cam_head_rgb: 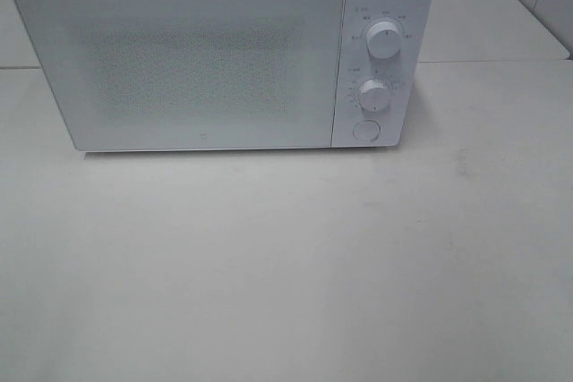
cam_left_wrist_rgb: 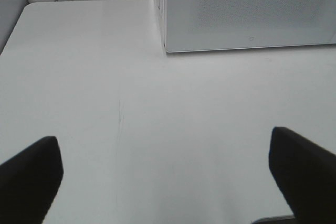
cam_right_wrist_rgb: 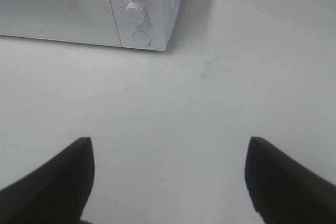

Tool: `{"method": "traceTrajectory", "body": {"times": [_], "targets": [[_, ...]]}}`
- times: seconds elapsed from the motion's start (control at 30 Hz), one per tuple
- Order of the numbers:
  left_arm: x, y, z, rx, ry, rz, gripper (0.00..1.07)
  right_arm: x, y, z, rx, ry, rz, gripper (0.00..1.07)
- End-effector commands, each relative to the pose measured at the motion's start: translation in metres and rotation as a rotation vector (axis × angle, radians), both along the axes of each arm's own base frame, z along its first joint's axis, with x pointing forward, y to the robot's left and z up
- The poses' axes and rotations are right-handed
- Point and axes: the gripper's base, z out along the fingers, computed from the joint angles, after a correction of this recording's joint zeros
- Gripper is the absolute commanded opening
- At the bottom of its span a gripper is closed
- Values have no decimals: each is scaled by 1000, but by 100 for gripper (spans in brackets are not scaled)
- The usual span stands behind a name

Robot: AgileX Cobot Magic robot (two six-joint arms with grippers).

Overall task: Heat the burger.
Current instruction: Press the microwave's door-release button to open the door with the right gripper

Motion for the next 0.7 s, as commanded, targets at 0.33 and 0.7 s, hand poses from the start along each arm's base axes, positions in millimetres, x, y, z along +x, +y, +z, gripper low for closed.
{"method": "traceTrajectory", "body": {"times": [0.33,0.7], "targets": [[-2,0,-1,-6,-16,1,100,-25,-7,-26,-3,-74,-66,76],[0,0,-1,-6,-6,1,100,-26,-8,-30,-21,-63,-77,76]]}}
